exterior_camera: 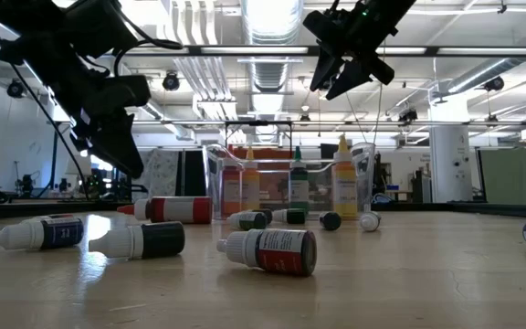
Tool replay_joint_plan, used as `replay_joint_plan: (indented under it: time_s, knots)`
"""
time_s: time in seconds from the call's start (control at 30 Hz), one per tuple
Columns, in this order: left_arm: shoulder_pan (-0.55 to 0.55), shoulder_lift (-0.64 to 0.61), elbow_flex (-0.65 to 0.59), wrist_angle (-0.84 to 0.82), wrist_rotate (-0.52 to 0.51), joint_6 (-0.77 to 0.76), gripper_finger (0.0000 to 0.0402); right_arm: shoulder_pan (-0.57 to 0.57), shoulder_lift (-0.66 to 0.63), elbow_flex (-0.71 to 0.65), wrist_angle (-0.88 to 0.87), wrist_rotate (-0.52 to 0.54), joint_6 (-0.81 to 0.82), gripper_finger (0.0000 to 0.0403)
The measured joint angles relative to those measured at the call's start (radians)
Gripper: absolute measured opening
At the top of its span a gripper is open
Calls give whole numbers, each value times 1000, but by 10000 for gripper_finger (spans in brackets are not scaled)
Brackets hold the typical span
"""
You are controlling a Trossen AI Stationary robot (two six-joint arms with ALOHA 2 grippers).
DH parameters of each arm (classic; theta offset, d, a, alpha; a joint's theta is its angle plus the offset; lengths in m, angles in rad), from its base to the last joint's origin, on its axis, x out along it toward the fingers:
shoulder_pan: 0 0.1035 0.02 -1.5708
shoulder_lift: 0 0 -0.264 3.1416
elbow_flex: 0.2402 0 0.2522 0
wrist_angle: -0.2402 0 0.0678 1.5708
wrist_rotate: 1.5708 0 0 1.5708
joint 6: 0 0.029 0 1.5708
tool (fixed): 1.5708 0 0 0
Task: Pick & Place food coloring
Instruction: Put the large red food coloring bottle in the transparent bin
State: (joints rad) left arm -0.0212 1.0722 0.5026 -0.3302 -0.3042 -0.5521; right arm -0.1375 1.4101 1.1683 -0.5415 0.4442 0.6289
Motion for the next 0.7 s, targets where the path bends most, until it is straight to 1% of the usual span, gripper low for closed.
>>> replay_joint_plan:
  time_s: [0.2, 0.23, 0.3, 0.4, 0.63, 0.7]
  knots:
    - [0, 62, 0, 1, 0, 42, 210, 0, 0, 0, 0, 0, 0, 192]
    - [0, 77, 0, 4, 3, 64, 220, 0, 0, 0, 0, 0, 0, 192]
    - [-4, 103, 0, 26, 30, 154, 233, 0, 0, 0, 0, 0, 0, 192]
    - [-7, 138, 0, 68, 63, 259, 238, 0, 0, 0, 0, 0, 0, 192]
    - [-6, 183, -1, 115, 61, 339, 238, 0, 0, 0, -1, 0, 0, 192]
    - [-6, 197, 0, 122, 79, 369, 238, 0, 0, 0, -1, 0, 0, 192]
